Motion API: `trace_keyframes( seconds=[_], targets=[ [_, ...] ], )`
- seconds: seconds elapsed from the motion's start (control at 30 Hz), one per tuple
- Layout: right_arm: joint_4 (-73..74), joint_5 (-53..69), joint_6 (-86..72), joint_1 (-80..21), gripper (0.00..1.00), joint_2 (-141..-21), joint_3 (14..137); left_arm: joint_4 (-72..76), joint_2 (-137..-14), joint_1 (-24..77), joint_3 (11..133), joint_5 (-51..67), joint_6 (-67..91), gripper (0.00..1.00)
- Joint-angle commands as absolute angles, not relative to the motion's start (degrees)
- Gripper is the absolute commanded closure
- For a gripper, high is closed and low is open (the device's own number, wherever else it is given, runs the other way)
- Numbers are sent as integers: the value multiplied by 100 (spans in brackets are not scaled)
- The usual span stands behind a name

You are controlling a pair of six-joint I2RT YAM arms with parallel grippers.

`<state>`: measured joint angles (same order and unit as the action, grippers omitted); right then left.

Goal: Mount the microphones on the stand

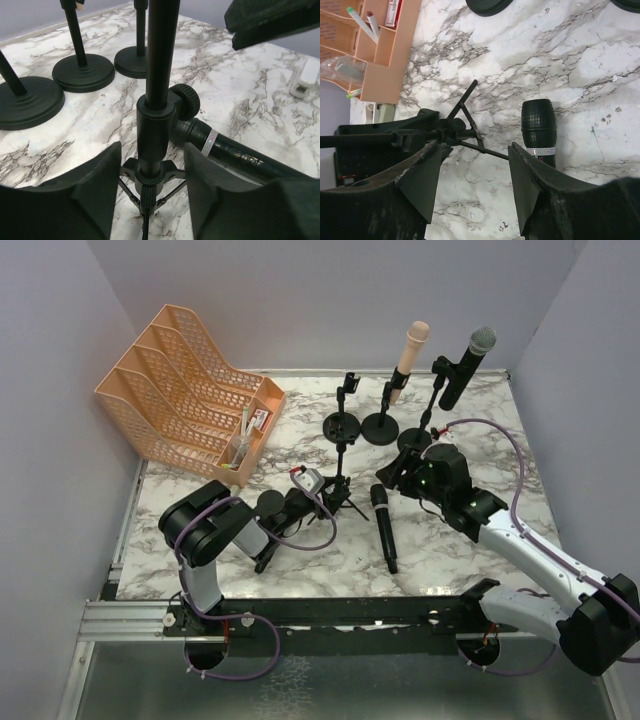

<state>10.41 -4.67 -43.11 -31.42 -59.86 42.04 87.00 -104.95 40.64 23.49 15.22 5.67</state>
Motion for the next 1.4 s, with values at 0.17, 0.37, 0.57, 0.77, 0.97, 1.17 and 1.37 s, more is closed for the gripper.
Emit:
trace_keyframes(
  seconds=[0.17,0.37,0.57,0.77,0.97,1.17,1.37],
  targets=[
    [1425,-445,-4019,-3129,39,-6288,4352,8850,-9446,4158,1907,674,988,32],
    [1543,-390,-3633,-3132,38,-6477,4376,7986,-8627,4179,1883,783,1693,32],
    [2198,-502,-3036,-3132,38,-7209,4647,6804,-7629,4204,1987,649,2017,32],
    [2343,-513,-2937,-3146,38,-7847,4704,6047,-6989,4210,2118,511,1992,32],
    [2492,-525,-2978,-3189,38,-8231,4760,5486,-6644,4210,2277,233,2228,32],
    [2534,-362,-2969,-3221,39,-8650,4739,5101,-6340,4210,2210,-167,2556,30],
    [2675,-387,-2887,-3320,51,-9096,5012,4957,-6119,4210,2129,-330,2657,29]
  ],
)
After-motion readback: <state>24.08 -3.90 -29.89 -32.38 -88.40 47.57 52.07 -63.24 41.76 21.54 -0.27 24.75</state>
